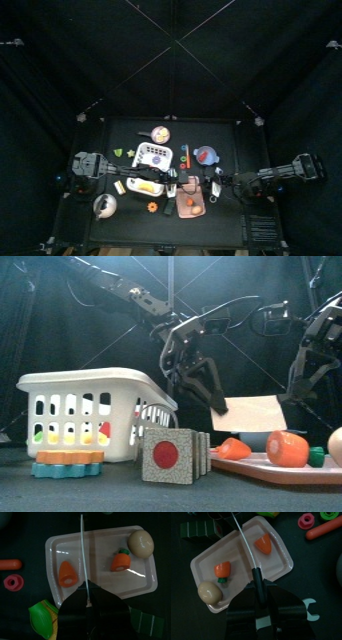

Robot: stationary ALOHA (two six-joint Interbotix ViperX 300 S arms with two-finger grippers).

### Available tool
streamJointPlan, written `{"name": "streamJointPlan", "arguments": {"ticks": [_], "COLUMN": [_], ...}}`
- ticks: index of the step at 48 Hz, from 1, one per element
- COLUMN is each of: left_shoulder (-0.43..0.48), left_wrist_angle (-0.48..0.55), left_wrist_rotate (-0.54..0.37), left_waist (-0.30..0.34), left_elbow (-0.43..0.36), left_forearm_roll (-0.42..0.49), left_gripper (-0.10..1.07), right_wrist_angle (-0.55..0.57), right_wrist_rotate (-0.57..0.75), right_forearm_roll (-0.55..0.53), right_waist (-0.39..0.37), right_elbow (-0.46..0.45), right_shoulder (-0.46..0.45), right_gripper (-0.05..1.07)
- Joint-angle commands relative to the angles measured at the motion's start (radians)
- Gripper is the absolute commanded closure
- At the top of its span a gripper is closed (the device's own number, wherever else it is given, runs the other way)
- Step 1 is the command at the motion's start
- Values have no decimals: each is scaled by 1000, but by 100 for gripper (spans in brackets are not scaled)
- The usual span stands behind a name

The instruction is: Let go of cleaver

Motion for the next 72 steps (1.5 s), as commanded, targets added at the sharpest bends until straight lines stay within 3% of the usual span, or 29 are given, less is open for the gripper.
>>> {"name": "streamJointPlan", "arguments": {"ticks": [1,12,26,32,42,57,66,72], "left_shoulder": [-15,-26,-60,-95,-189,-301,-370,-423], "left_wrist_angle": [8,-17,-28,-67,-235,-526,-609,-660], "left_wrist_rotate": [5,-5,-6,-5,3,-2,0,0], "left_waist": [-17,-12,0,5,14,41,67,86], "left_elbow": [8,20,35,61,144,316,403,468], "left_forearm_roll": [0,6,0,2,3,0,2,2], "left_gripper": [56,50,24,19,19,20,20,20], "right_wrist_angle": [11,17,32,31,54,55,67,78], "right_wrist_rotate": [12,12,15,15,17,35,161,305], "right_forearm_roll": [-3,-5,6,14,60,275,364,356], "right_waist": [-18,-18,-18,-17,-17,-15,-17,-17], "right_elbow": [-6,-5,3,2,0,9,48,75], "right_shoulder": [0,-8,-20,-28,-61,-156,-212,-244], "right_gripper": [68,68,68,68,68,68,68,68]}}
